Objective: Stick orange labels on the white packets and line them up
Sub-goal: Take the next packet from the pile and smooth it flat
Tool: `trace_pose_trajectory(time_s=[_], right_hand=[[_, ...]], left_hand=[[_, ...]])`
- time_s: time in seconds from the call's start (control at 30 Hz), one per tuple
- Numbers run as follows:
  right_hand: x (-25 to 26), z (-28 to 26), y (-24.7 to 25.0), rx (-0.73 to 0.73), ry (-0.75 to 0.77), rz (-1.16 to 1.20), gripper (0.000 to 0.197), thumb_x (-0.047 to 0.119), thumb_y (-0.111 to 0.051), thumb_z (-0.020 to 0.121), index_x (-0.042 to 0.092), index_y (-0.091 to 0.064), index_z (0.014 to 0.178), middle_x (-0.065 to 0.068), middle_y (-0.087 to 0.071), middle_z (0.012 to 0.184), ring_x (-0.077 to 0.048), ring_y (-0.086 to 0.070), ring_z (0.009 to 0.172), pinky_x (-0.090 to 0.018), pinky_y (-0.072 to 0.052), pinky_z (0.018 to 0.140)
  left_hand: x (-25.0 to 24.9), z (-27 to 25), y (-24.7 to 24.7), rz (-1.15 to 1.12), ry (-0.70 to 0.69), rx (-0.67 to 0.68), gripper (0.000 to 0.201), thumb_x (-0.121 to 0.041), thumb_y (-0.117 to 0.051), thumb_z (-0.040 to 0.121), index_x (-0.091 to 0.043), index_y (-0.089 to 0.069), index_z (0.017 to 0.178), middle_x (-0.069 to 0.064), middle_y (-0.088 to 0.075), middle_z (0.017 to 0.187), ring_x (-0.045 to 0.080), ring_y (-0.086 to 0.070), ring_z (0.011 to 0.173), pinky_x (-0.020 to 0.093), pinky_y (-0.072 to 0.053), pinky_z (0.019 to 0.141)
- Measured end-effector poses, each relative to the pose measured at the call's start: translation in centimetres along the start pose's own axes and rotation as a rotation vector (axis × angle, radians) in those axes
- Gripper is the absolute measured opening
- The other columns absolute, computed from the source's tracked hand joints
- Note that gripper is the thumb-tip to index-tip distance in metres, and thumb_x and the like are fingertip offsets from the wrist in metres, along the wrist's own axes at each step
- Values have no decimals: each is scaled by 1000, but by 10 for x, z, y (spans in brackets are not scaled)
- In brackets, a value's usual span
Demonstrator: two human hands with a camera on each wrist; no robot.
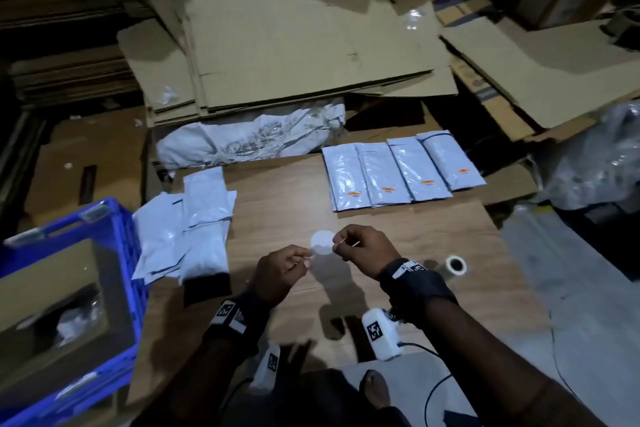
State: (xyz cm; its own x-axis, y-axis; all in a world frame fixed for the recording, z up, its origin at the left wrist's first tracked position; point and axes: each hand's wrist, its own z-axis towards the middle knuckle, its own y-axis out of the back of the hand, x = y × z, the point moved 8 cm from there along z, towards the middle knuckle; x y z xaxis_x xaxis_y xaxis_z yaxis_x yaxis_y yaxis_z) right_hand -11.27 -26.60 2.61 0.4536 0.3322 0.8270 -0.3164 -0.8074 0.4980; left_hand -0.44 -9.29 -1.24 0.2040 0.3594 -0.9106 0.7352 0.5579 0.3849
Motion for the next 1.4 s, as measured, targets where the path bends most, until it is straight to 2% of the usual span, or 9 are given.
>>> trace_pose_trajectory(time_s=[0.3, 0.47, 0.57, 0.73, 0.8, 0.87, 0.93, 1.13, 1.4], right_hand=[[10, 12, -70, 175, 10, -69, 10, 25, -70, 89, 15, -70, 89, -8, -74, 85, -27, -71, 82, -33, -54, 70], [9, 20, -98, 253, 51, -78, 22, 30, -66, 82, 9, -68, 92, -15, -73, 86, -34, -69, 83, -41, -56, 77], [12, 27, -120, 312, 73, -99, 20, 26, -64, 81, 9, -68, 91, -12, -72, 84, -30, -66, 76, -42, -57, 78], [39, 47, -150, 341, 104, -99, 8, 11, -68, 90, 5, -71, 95, 19, -64, 75, 5, -58, 68, -17, -46, 68], [56, 67, -163, 321, 128, -104, 11, 13, -70, 90, 6, -72, 99, 13, -69, 87, -1, -63, 78, -21, -45, 74], [69, 90, -177, 290, 123, -104, 24, 16, -71, 91, 12, -72, 115, 0, -71, 112, -17, -67, 98, -23, -46, 83], [83, 111, -190, 253, 108, -52, 36, 15, -70, 93, 16, -68, 128, -5, -67, 127, -21, -66, 109, -20, -43, 86], [94, 171, -237, 194, 18, 53, 47, 23, -66, 99, 20, -57, 145, -3, -54, 151, -23, -50, 137, -19, -34, 98], [78, 200, -264, 111, -136, 216, 39, 15, -70, 95, 2, -66, 132, -13, -64, 138, -26, -59, 128, -24, -42, 97]], left_hand=[[59, -59, 49, -87, 131, -185, 27, -54, -69, 77, -36, -76, 96, -3, -77, 92, 16, -73, 84, 49, -60, 83], [76, -75, 61, -117, 185, -256, 22, -53, -70, 75, -55, -74, 97, -12, -77, 103, 18, -73, 100, 50, -60, 87], [77, -79, 77, -131, 201, -343, 21, -48, -73, 78, -39, -77, 96, -9, -78, 101, 16, -73, 101, 47, -59, 88], [76, -56, 128, -63, 157, -422, 16, -7, -72, 93, -15, -75, 106, 6, -77, 94, 3, -71, 82, 26, -56, 77], [81, -38, 159, -30, 165, -465, 17, -5, -70, 94, -10, -72, 110, 10, -73, 105, -1, -67, 86, 13, -53, 73], [92, -16, 185, -10, 181, -481, 22, -8, -71, 93, -12, -70, 114, 9, -67, 116, 7, -66, 96, 20, -57, 77], [105, 7, 207, 63, 190, -473, 30, -10, -74, 91, -10, -69, 120, 12, -63, 125, 17, -64, 103, 30, -54, 86], [130, 65, 230, 313, 182, -310, 42, -10, -73, 92, 1, -63, 130, 22, -59, 137, 34, -53, 130, 26, -38, 102], [149, 80, 223, 259, 194, -206, 47, -28, -73, 88, -6, -64, 129, 15, -62, 132, 30, -56, 125, 24, -38, 99]])
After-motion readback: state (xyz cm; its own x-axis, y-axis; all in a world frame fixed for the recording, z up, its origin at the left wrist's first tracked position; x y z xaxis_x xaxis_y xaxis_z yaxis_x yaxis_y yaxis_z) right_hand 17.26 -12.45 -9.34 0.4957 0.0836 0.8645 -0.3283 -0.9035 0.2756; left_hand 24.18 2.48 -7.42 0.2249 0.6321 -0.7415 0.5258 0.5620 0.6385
